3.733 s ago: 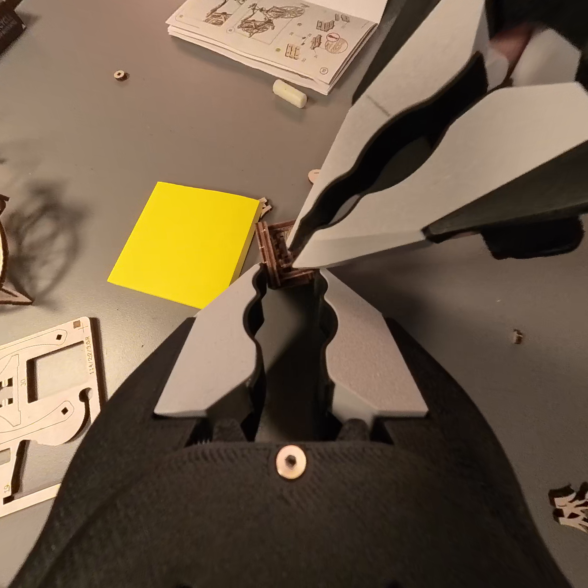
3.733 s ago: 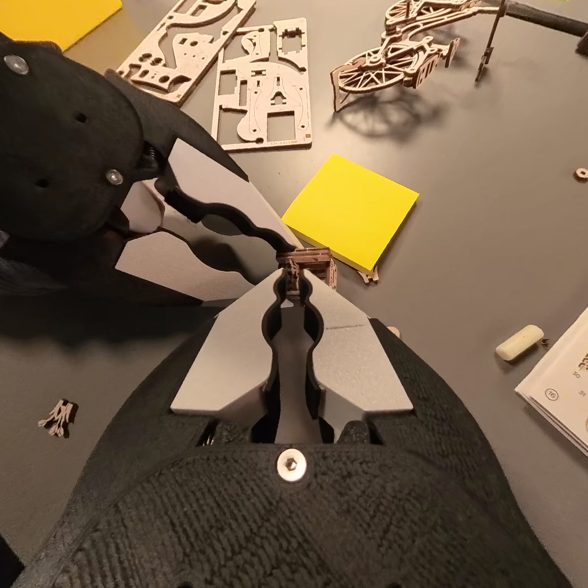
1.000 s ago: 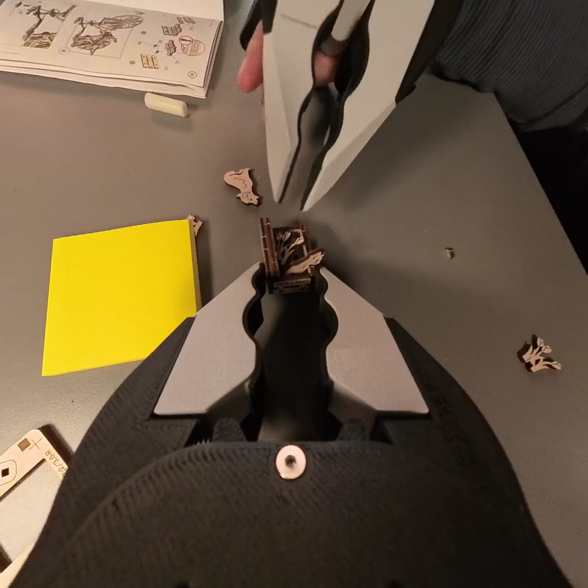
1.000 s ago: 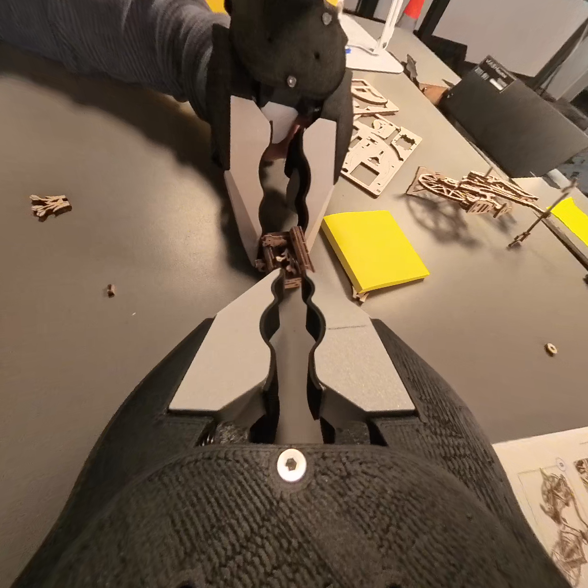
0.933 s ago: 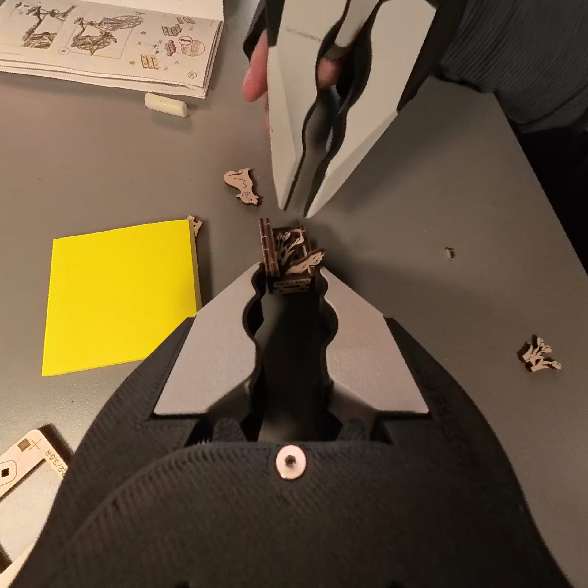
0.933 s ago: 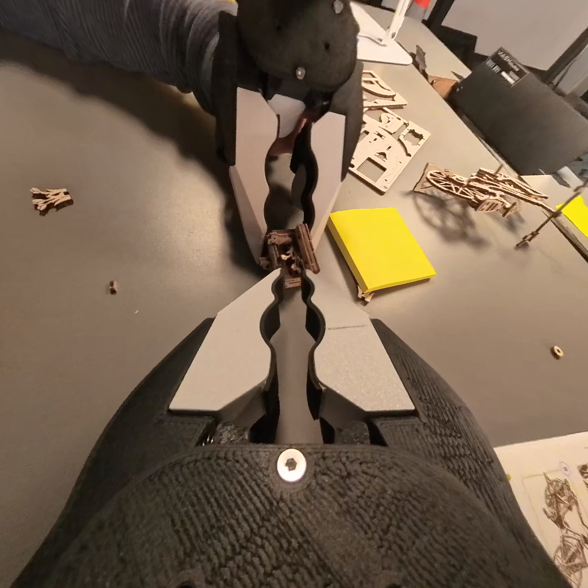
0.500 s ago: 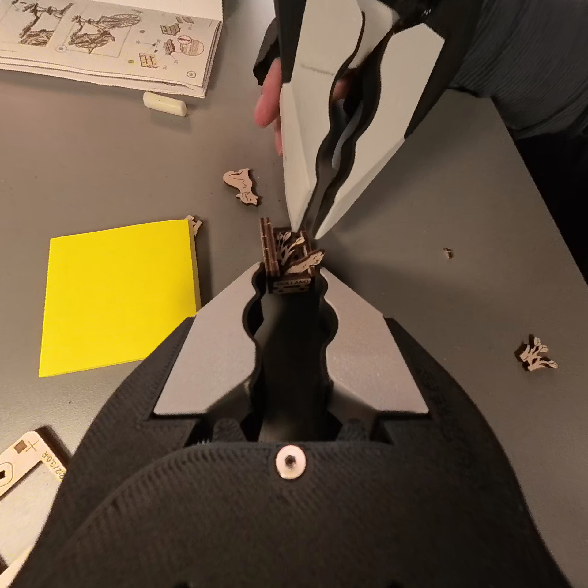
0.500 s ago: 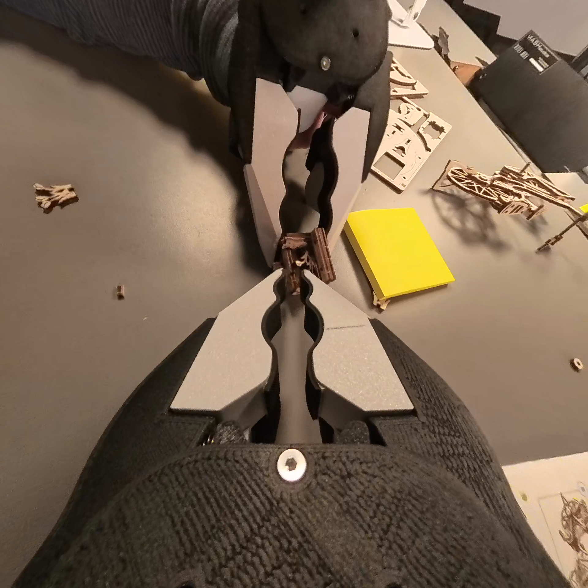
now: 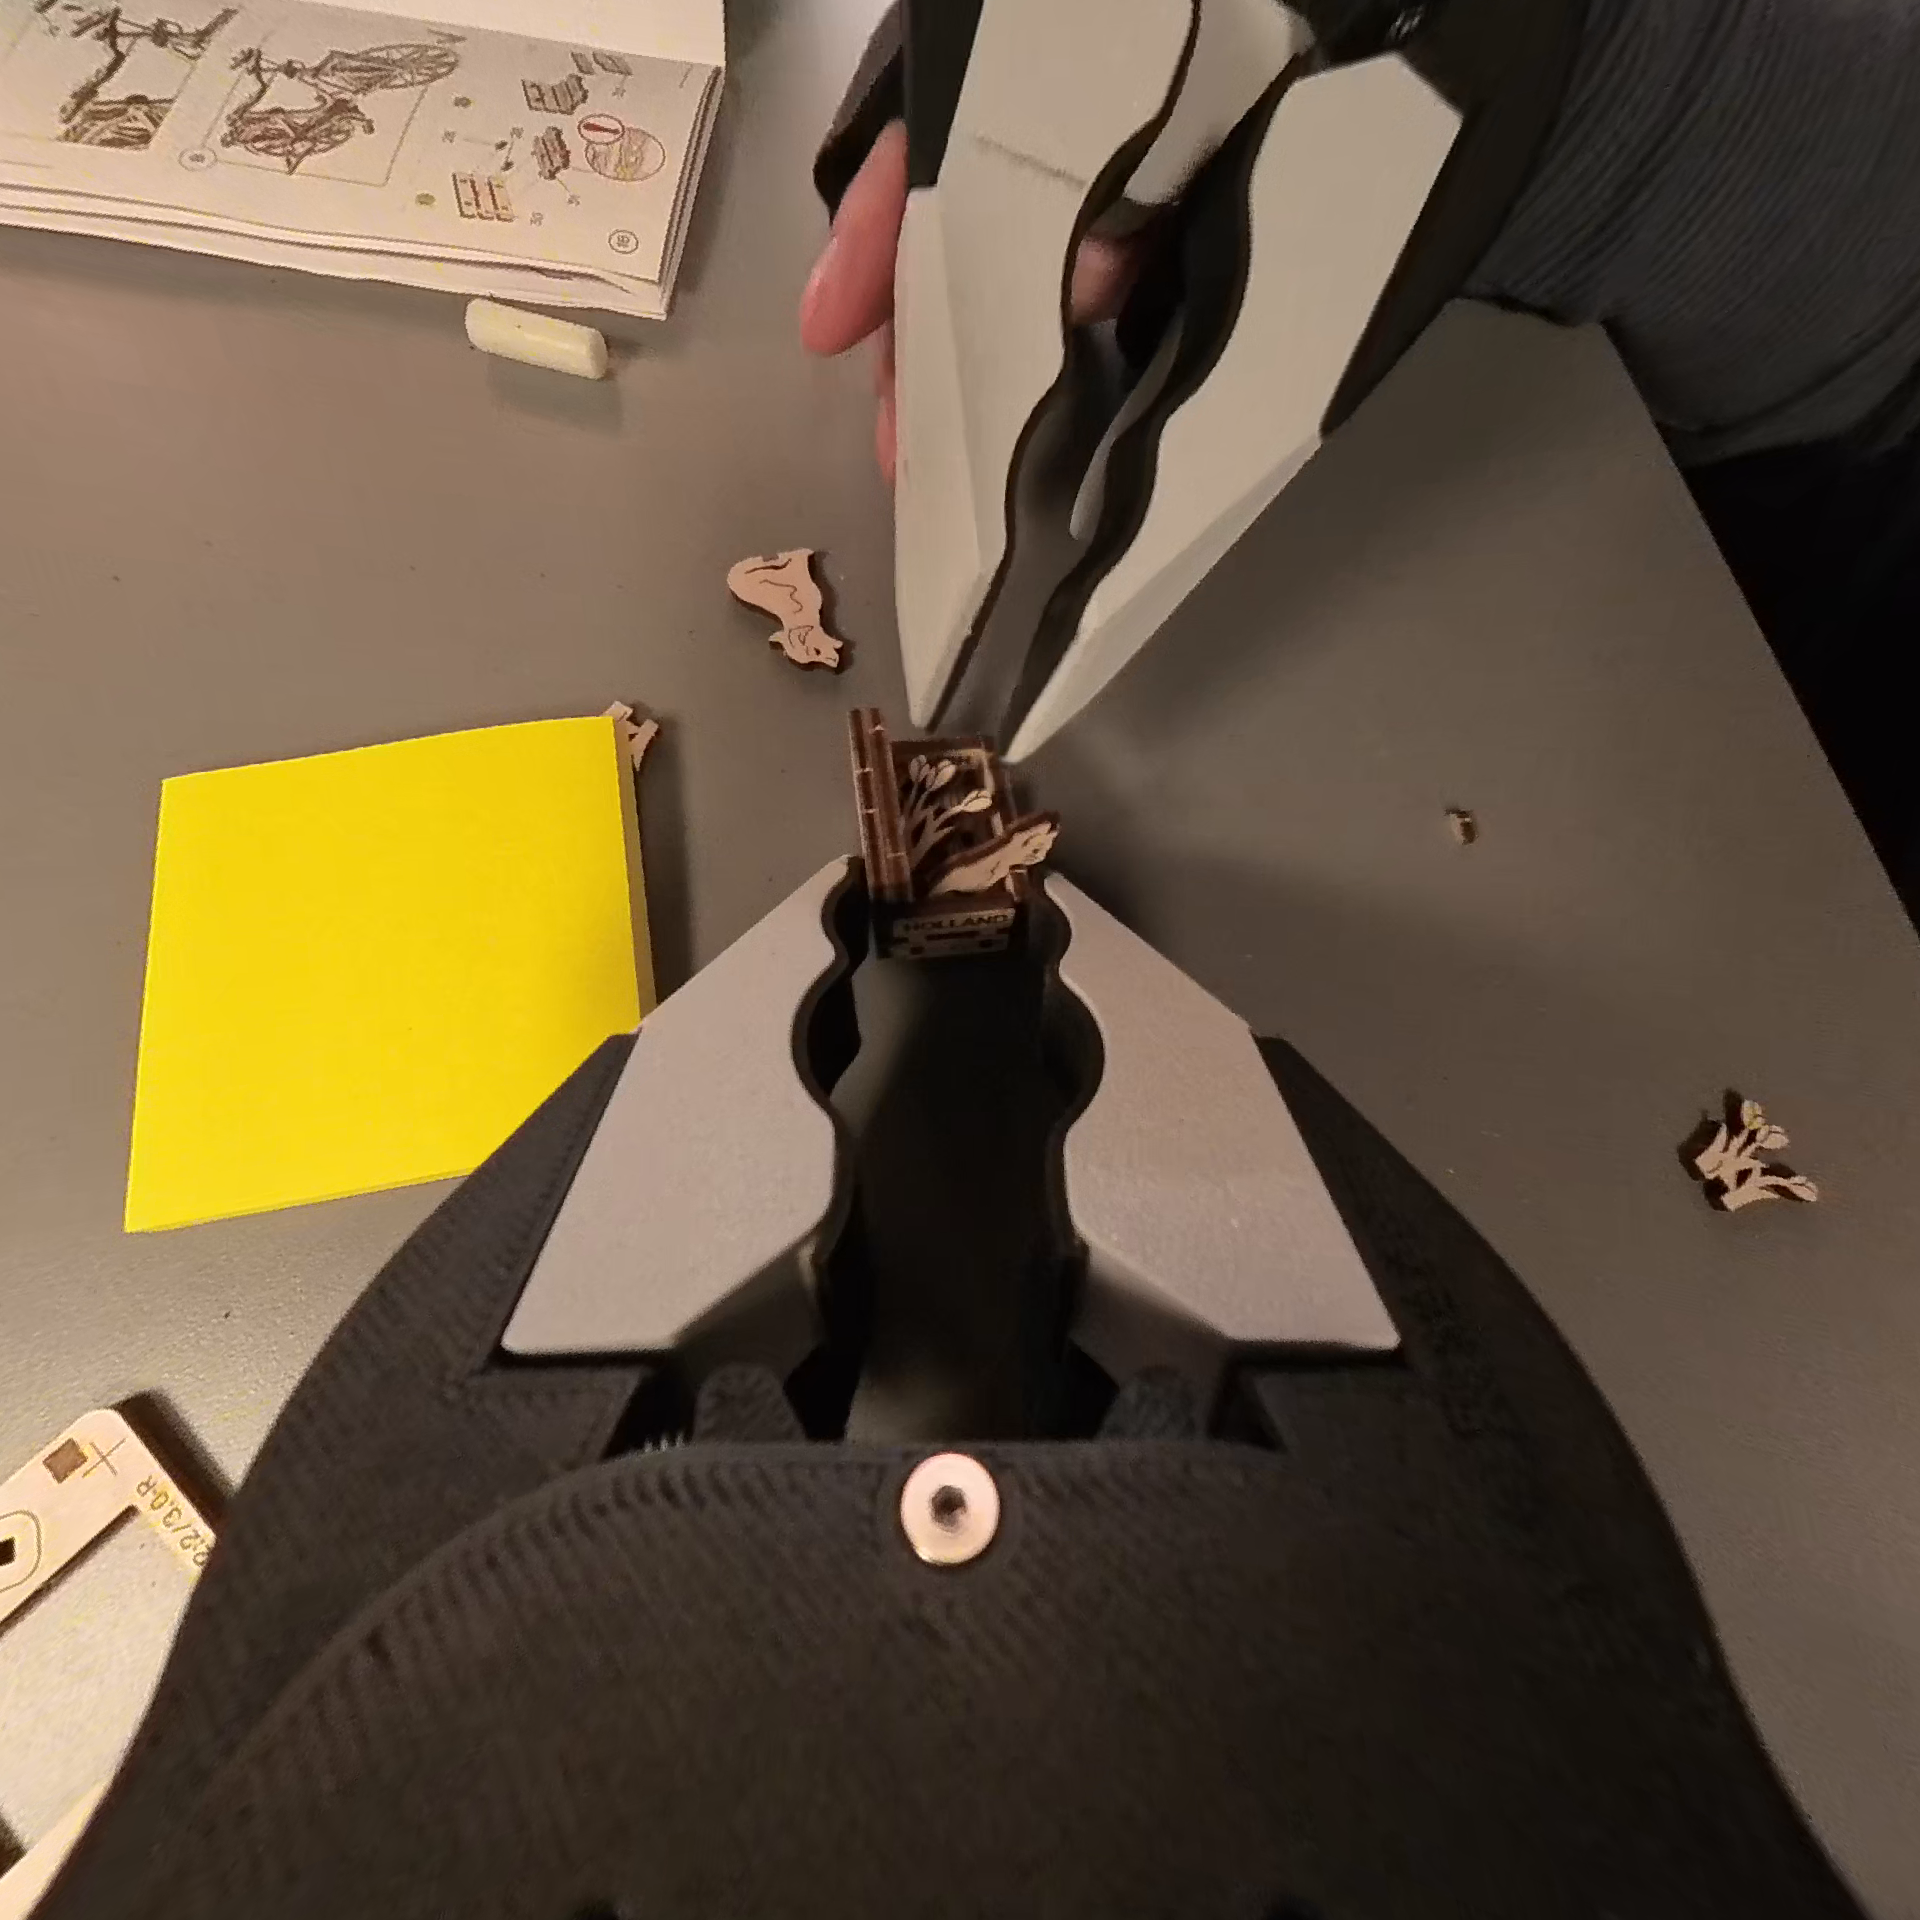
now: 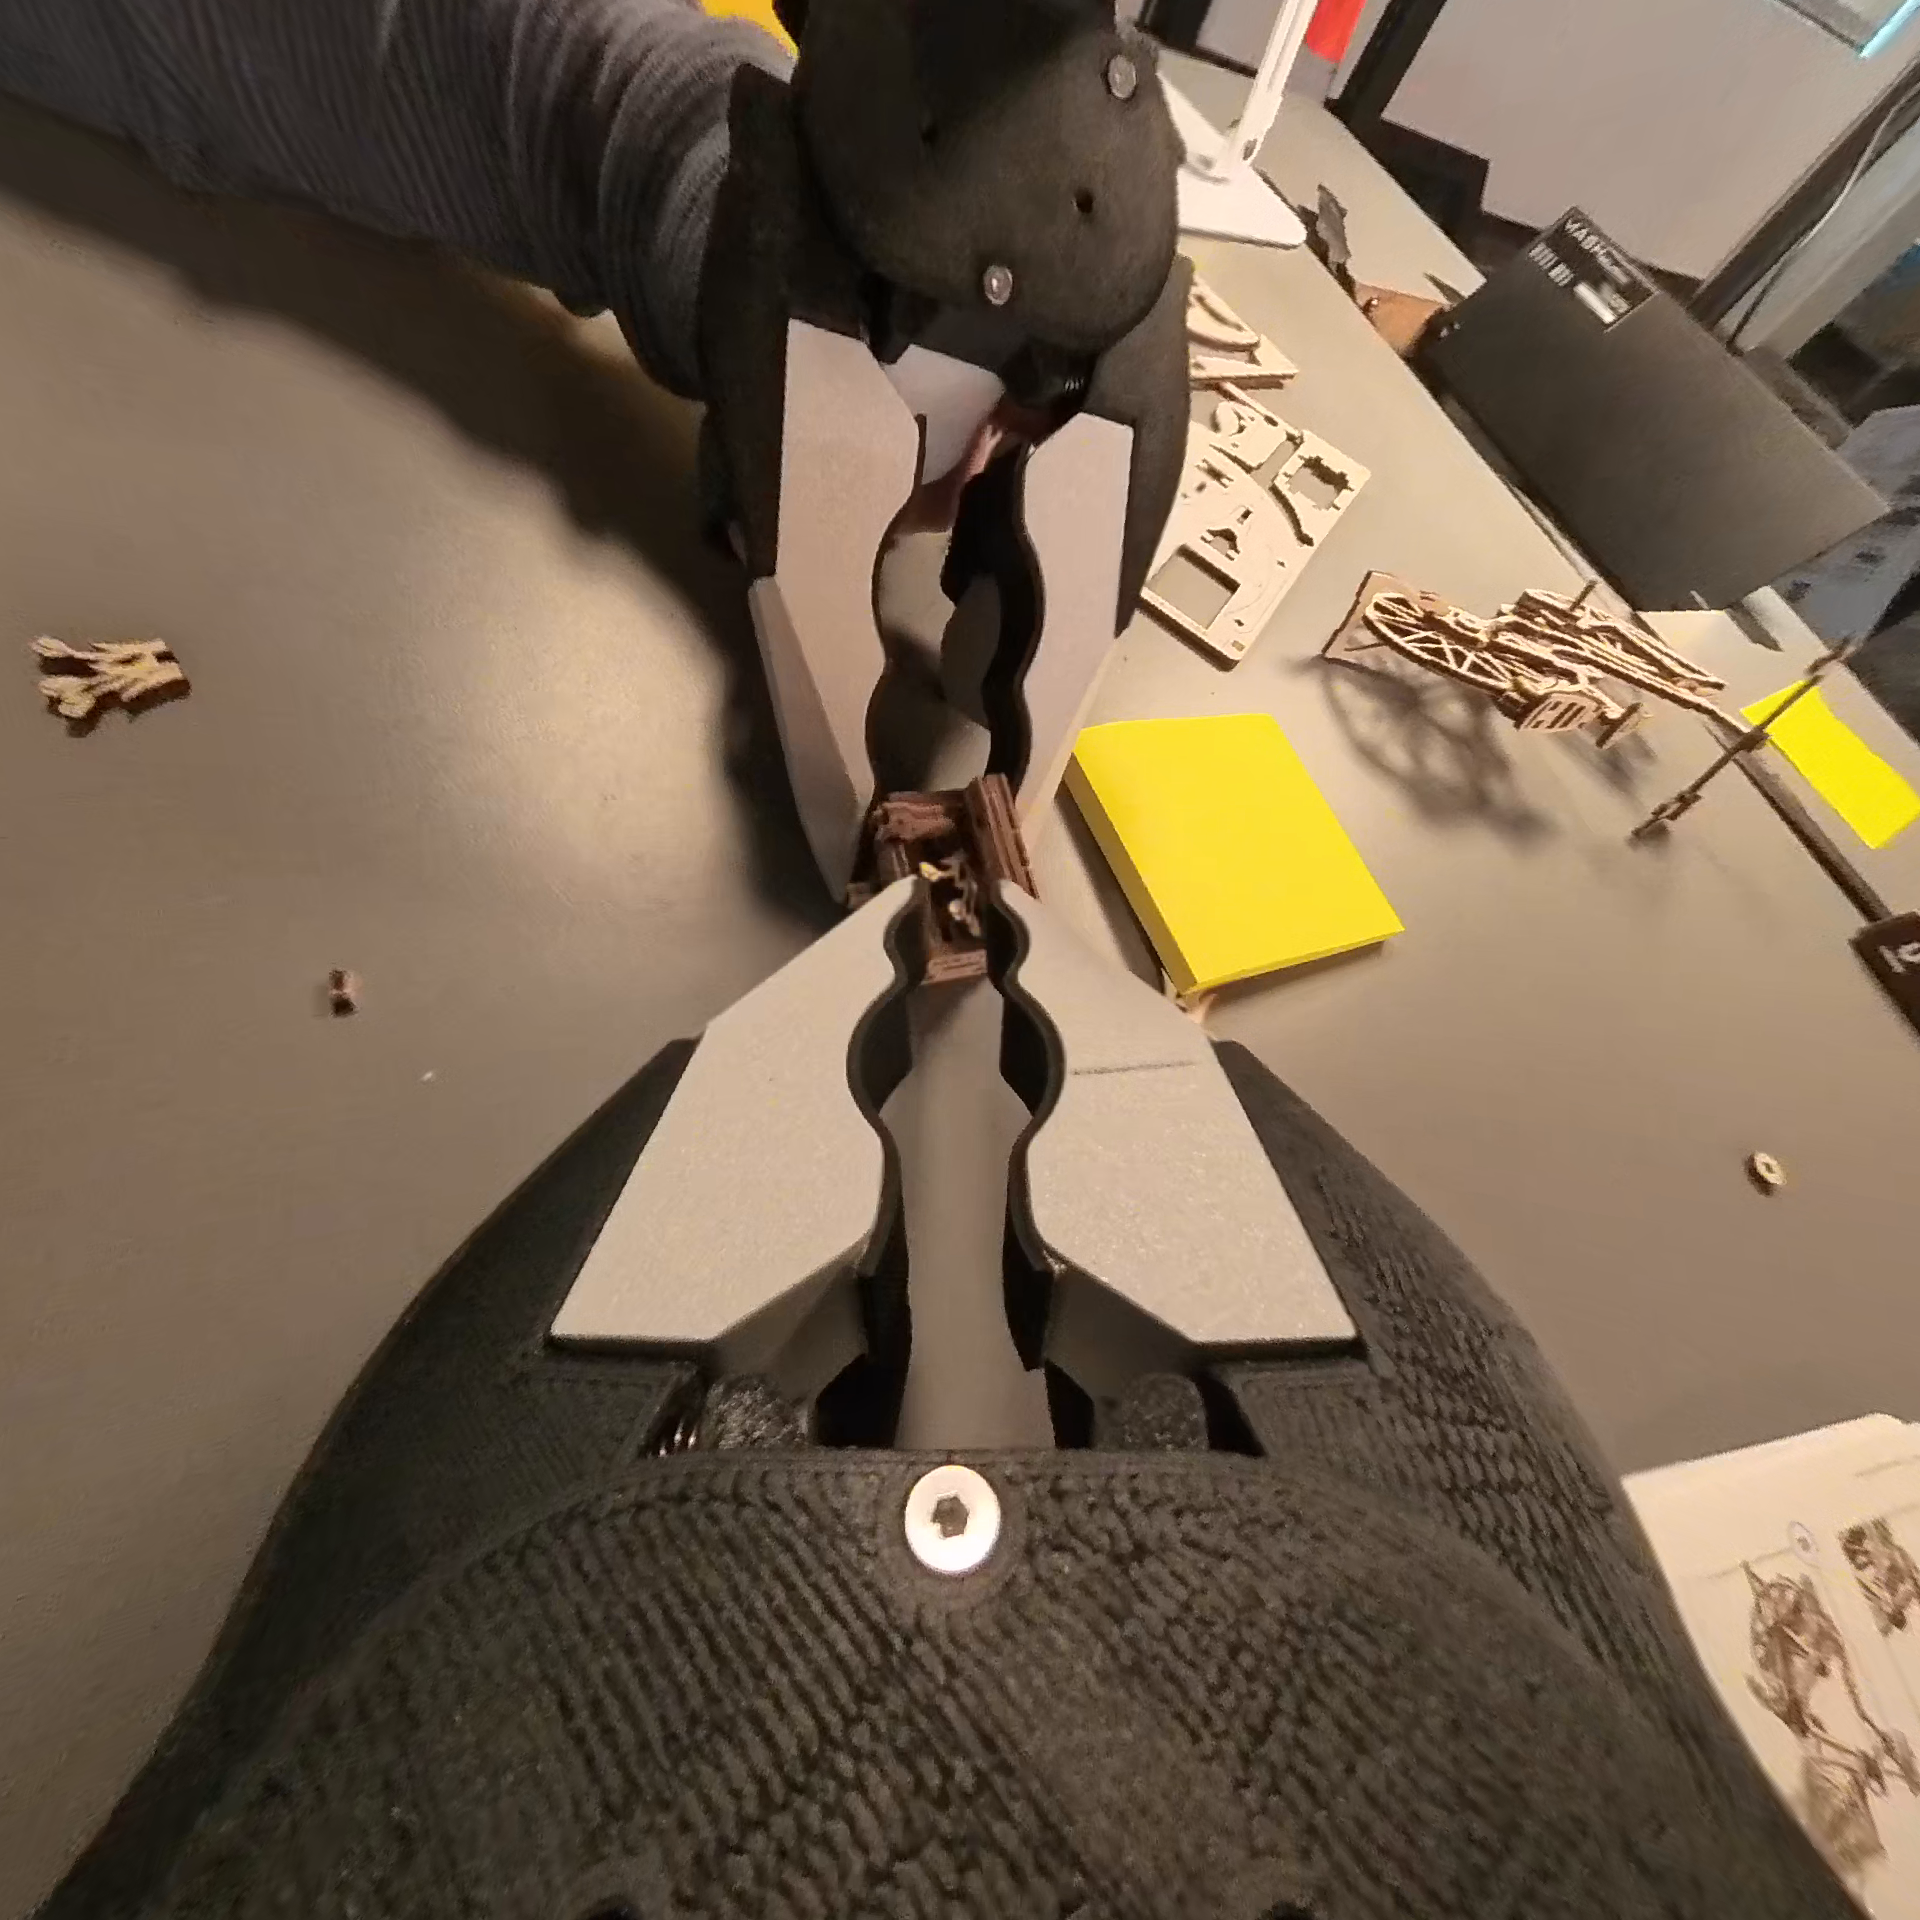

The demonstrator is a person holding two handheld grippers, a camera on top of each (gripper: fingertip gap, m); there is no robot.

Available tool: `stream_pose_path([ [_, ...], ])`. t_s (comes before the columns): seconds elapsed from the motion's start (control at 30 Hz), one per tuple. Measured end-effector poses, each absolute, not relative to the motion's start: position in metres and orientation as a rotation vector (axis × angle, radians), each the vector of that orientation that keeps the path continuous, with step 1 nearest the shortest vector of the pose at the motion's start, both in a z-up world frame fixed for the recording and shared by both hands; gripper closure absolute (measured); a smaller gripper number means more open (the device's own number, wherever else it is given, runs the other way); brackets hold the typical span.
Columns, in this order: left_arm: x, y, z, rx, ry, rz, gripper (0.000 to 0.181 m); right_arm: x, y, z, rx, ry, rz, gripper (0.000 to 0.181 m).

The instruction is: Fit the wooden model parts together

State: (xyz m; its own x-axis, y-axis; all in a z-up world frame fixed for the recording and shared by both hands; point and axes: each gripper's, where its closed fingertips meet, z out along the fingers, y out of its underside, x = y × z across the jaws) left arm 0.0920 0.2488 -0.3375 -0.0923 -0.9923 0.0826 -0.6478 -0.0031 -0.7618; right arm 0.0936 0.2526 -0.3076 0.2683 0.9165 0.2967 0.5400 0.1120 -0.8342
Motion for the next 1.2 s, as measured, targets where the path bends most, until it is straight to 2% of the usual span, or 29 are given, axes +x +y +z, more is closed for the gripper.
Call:
stream_pose_path([
  [1.2,0.0922,0.2478,-0.3377,-1.689,1.788,-0.915,0.152,0.0961,0.2576,-0.3143,-1.437,-1.472,0.238,0.177],
])
